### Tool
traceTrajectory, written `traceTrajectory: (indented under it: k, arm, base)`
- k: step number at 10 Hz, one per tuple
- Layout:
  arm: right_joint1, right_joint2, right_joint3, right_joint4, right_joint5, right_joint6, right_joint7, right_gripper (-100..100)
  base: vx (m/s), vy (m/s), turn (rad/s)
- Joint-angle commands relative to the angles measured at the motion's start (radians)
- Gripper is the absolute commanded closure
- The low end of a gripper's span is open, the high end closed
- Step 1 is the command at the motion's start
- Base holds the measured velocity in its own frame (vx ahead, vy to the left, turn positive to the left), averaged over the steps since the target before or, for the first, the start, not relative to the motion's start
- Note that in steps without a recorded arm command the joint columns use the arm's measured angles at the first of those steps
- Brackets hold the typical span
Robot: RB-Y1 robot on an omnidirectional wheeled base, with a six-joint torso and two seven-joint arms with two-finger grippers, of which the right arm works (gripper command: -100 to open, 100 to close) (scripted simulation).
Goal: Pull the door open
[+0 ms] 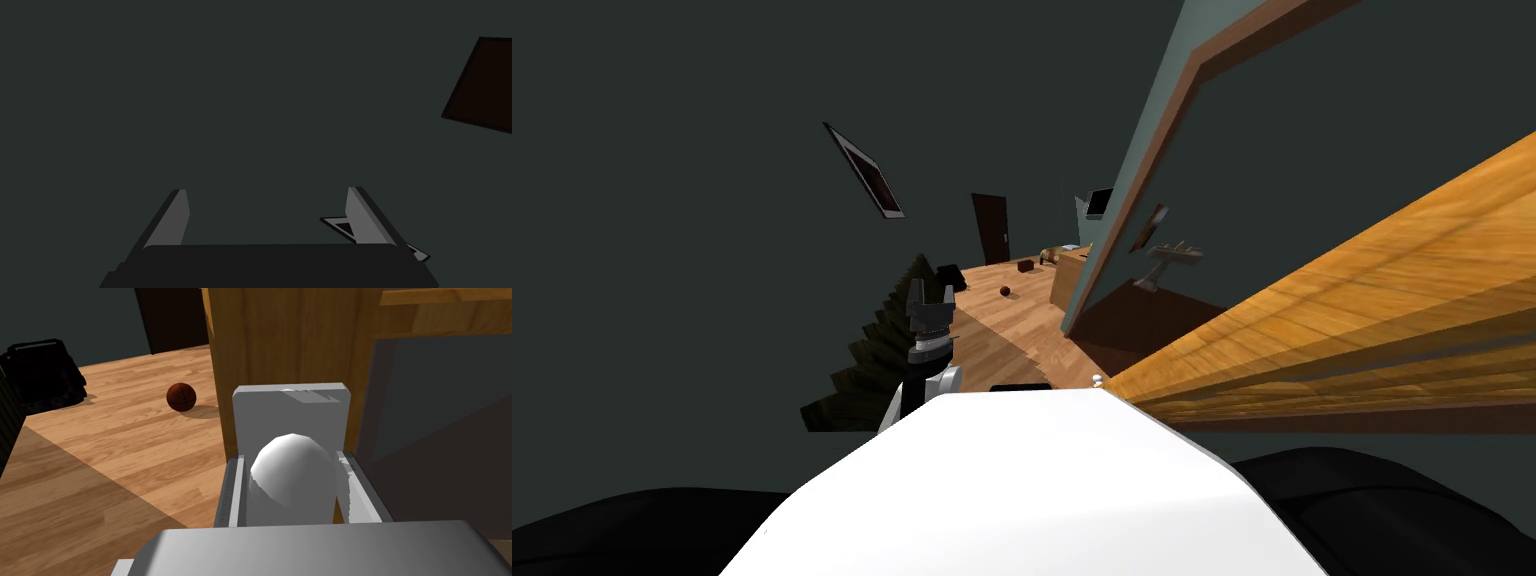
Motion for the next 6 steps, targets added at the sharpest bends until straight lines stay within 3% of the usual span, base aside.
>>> traceTrajectory:
  k: [1,6]
  arm:
    - [0.001,0.006,-0.003,0.007,-0.003,0.029,-0.001,100]
    - [0.011,0.021,-0.011,0.019,-0.012,0.062,0.000,100]
  base:
    - [-0.007,-0.012,0.301]
    - [-0.012,0.000,0.176]
